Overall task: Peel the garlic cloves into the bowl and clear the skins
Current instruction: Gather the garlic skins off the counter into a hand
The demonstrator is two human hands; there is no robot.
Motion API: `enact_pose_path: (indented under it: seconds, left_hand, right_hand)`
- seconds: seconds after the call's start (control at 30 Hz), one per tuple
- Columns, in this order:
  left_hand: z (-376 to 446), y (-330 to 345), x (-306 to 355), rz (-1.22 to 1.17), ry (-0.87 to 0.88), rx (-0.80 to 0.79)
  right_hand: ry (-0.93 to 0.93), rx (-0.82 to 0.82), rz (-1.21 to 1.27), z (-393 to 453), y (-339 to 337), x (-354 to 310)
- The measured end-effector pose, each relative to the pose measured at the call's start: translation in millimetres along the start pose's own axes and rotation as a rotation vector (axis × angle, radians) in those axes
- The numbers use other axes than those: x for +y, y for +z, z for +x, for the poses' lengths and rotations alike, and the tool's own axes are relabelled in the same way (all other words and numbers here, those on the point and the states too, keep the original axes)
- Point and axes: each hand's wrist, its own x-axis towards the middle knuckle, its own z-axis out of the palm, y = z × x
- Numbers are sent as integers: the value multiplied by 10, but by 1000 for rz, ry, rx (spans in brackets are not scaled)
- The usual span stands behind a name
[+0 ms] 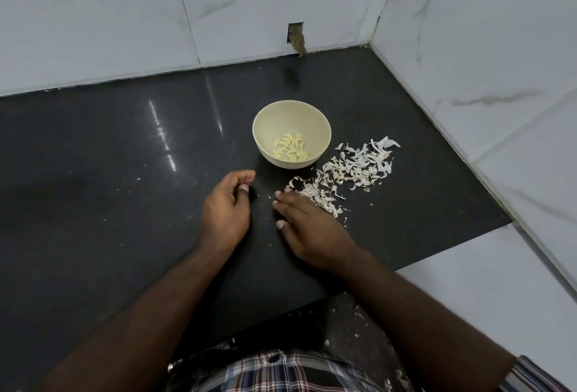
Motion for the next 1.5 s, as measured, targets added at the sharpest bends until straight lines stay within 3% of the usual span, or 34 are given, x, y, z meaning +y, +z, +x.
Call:
enact_pose_path:
  seconds: [0.13,0.2,0.33,0.5,0.63,0.7,0.9,1.17,1.3,1.37,1.5]
  left_hand:
    - [1,10,-1,-17,12,23]
    - [-16,31,11,-14,14,15]
    - [-53,68,18,9,19,3]
    - [-65,220,125,54,40,-39]
    - [-49,365,251,97,77,-106]
    - [-28,415,301,111,103,-137]
    - [66,548,379,130,94,-197]
    - [192,637,435,101,90,-174]
    - [220,646,399,131,116,-152]
    - [227,651,387,144,120,-154]
    - [251,662,380,159,152,-155]
  right_hand:
    - [-247,-143,51,-161,143,-352]
    - [-260,-171,52,-190,132,-239]
    - [-36,-59,54,-65,-130,141]
    - [-18,32,134,-138,-301,138]
    - [283,324,115,-93,-698,652]
    - [409,394,64,-31,-883,977]
    - [611,193,-11,228,-904,1484]
    - [277,82,62,186,-496,743]
    - [382,193,50,246,-712,1077]
    - [465,157,32,308,-805,1225]
    - [324,24,-30,442,-613,1004]
